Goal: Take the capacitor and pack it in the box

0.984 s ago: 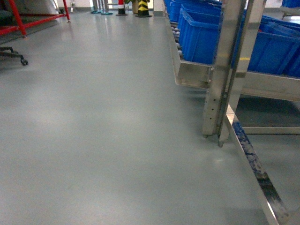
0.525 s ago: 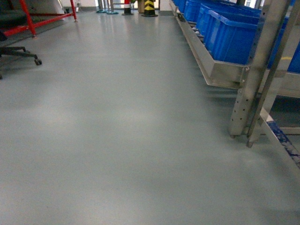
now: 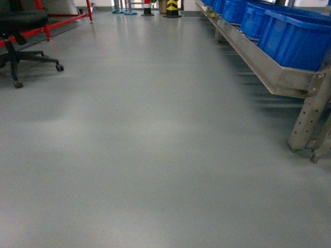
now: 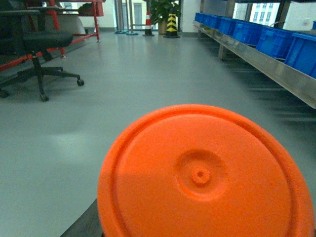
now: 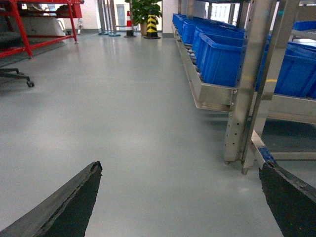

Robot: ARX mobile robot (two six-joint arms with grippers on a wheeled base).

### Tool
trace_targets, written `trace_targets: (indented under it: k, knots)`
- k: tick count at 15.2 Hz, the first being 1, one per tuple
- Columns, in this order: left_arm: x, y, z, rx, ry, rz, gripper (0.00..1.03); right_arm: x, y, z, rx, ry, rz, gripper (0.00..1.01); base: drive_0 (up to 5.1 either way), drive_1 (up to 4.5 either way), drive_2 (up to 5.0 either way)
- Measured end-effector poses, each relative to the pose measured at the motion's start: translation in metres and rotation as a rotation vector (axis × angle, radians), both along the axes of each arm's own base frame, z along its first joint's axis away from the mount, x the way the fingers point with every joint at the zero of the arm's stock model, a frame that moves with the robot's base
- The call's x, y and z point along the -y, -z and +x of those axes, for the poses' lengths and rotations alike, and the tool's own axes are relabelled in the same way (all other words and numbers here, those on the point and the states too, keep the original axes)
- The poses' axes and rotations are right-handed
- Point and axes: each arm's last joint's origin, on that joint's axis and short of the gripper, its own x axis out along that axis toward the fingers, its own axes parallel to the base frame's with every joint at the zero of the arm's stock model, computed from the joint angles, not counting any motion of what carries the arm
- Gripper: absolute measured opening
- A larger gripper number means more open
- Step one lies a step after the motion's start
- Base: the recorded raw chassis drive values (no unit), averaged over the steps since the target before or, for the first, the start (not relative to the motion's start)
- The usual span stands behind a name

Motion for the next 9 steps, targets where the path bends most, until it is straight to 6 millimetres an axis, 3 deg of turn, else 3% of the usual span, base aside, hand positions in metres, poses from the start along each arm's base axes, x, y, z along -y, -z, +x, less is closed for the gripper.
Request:
trace_targets:
  k: [9]
  knots:
    - [0.0, 0.0001, 0.0, -0.002, 0.0, 0.0, 0.44, 0.0, 0.0006, 0.0, -0.006, 0.0, 0.0, 0.98, -5.1, 2.34, 2.3]
